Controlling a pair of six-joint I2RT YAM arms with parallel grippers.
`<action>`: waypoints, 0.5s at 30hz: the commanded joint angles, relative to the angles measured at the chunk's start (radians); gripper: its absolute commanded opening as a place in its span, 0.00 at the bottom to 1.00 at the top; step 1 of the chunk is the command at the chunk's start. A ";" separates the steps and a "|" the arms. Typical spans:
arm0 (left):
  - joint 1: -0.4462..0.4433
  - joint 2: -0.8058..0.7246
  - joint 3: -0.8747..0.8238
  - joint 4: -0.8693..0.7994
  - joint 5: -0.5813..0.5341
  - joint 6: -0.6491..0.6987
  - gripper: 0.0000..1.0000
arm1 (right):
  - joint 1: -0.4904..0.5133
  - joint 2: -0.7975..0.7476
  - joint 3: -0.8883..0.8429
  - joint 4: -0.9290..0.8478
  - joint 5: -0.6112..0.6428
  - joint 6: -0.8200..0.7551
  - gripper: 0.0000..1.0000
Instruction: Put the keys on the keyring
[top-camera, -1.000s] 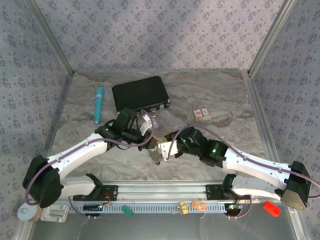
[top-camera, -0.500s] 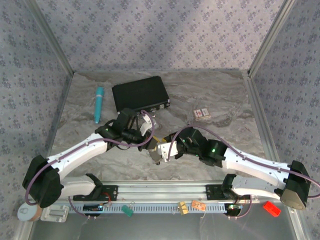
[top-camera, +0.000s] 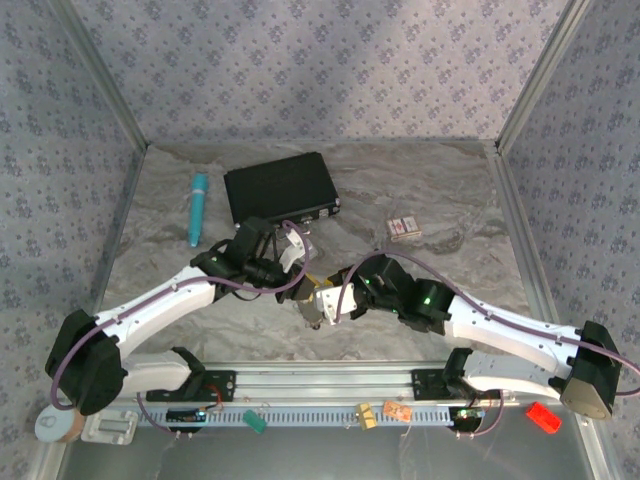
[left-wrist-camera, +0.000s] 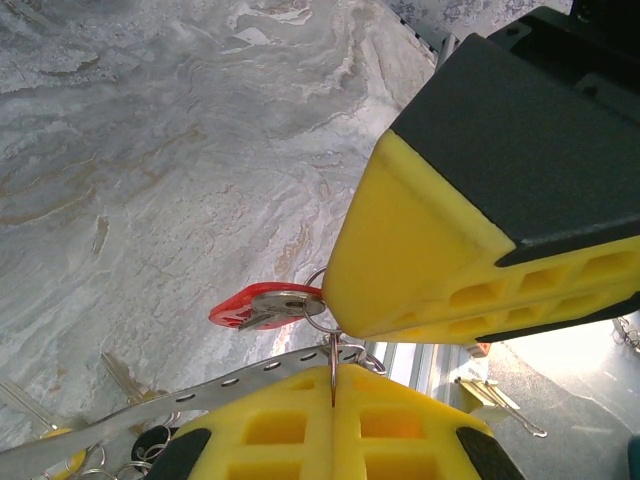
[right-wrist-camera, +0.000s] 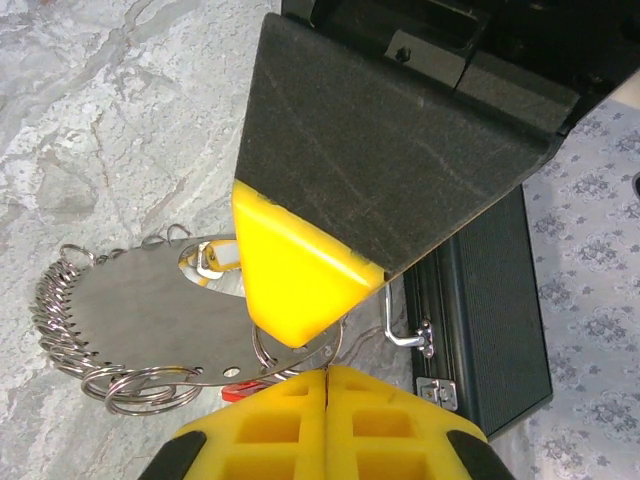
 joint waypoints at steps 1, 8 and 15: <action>0.010 0.007 0.041 0.022 0.004 -0.007 0.00 | 0.005 -0.008 0.032 -0.064 -0.052 0.010 0.00; 0.013 0.005 0.039 0.024 0.005 -0.003 0.00 | 0.004 -0.002 0.040 -0.084 -0.077 0.022 0.00; 0.013 -0.013 0.029 0.040 -0.007 0.005 0.00 | 0.000 0.011 0.055 -0.110 -0.093 0.042 0.00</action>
